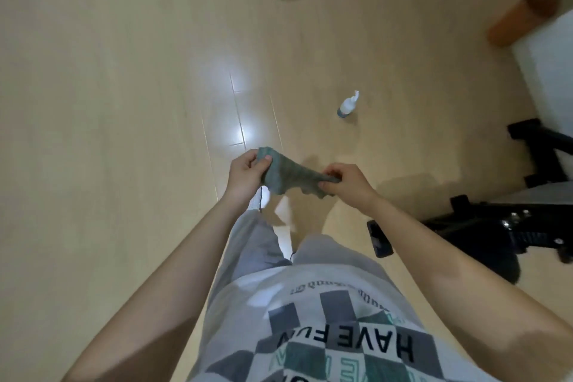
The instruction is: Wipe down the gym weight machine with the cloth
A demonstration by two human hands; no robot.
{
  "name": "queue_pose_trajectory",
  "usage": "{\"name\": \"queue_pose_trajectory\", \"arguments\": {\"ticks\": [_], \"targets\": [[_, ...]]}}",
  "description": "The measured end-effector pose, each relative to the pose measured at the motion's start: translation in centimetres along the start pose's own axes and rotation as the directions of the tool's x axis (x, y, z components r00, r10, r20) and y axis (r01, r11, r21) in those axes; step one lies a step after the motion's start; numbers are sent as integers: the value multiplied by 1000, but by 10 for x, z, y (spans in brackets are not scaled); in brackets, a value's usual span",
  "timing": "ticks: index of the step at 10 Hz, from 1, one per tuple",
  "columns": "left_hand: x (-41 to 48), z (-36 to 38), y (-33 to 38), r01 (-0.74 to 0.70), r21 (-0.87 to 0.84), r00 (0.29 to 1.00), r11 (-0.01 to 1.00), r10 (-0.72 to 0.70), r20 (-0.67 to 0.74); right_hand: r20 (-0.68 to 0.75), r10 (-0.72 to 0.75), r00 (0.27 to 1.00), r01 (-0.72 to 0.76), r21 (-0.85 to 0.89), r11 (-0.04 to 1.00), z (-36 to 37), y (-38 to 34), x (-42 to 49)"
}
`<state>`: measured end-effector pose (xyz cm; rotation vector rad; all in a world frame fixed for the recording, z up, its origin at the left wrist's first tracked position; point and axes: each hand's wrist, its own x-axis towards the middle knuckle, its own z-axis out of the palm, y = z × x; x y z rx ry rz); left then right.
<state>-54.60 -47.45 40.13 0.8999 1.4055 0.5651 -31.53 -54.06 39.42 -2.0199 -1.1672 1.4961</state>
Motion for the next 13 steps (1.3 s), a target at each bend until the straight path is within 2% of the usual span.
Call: {"name": "queue_pose_trajectory", "arguments": {"ticks": [1,3,6,8,9,11,12,13], "targets": [[68,13,39,-28,88,991,996,16,134,-172,109,979,-92,106,990,-20,-7,46],[199,83,115,-107,221,936,969,23,351,-370,277,887,-183,270,945,-91,-10,128],[401,249,158,-138,409,888,902,-70,454,-507,484,713,-308,394,866,-218,41,277],[533,351,137,-204,562,903,801,-68,424,-584,516,626,-300,430,851,-275,103,378],[589,391,119,-305,638,874,707,-58,483,-647,516,561,-302,421,855,-284,137,423],[687,414,37,-281,680,849,677,-156,505,-685,565,460,-399,409,821,-246,201,516],[729,409,-12,-270,739,831,617,-238,503,-692,553,464,-455,349,819,-197,234,553],[756,391,-49,-282,833,744,476,-440,503,-544,615,571,-543,311,780,-145,253,578]]}}
